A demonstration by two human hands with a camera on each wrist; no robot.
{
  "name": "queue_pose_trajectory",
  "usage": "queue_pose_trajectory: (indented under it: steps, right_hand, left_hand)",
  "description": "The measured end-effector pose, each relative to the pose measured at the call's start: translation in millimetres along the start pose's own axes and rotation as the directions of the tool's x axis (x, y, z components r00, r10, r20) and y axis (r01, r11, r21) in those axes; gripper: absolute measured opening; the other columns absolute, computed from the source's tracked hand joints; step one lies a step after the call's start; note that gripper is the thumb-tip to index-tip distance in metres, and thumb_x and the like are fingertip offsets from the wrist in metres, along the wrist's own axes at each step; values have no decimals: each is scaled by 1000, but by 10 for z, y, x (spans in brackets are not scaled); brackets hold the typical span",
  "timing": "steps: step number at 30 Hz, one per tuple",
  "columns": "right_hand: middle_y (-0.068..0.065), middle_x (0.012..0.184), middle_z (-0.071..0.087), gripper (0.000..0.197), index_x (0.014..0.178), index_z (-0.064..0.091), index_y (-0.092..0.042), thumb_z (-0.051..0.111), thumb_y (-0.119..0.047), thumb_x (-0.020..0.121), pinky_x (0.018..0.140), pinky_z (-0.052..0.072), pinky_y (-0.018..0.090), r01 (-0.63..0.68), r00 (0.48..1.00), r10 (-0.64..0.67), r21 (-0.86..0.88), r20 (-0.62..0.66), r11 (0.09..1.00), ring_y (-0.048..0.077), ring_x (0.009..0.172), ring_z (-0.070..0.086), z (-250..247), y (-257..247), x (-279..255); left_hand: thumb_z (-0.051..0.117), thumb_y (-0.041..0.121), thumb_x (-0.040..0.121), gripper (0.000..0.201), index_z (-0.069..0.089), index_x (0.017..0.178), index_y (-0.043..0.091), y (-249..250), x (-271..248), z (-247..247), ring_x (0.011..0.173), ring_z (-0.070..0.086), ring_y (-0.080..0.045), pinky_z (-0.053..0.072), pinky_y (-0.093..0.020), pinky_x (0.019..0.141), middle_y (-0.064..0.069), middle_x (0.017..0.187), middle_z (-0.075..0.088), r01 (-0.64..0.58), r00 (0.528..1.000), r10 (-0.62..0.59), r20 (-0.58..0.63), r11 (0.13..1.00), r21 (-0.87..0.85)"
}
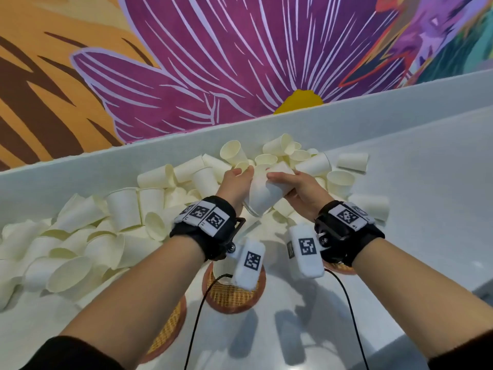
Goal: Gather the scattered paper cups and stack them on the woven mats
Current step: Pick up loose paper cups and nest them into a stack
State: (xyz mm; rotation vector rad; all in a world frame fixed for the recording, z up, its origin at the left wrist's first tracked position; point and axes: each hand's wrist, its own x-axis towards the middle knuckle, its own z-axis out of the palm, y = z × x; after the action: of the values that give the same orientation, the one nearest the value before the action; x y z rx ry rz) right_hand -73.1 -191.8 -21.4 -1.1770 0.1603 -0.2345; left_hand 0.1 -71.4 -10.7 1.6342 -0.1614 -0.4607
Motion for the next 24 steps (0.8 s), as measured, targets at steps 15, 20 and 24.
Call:
queue_pose_trajectory:
  steps: [15,20,24]
  right_hand:
    - [7,99,59,53,108,49,-8,79,1,65,92,51,46,-168,969,13,-616,-248,770,26,101,57,-923,-346,-281]
    - [11,114,59,62,113,49,-11,83,-7,61,92,51,49,-269,949,46,-726,-312,633,28,106,57,-1228,-459,-266]
    - [10,110,60,56,108,50,-13,82,-5,63,92,52,48,-326,943,132,-770,-305,549,30,105,59,-1382,-497,-265]
  left_hand:
    - [53,12,91,19,60,108,14,-380,63,708,102,60,-24,50,-36,94,-7,111,64,-301,925,117,360,804,512]
    - [69,17,82,38,58,119,14,-416,95,873,111,56,-19,42,-23,88,-4,123,60,-536,813,92,575,504,677]
    - [74,13,75,54,54,126,17,-450,125,1075,120,49,-19,33,-18,89,-2,129,54,-616,756,1,655,339,711]
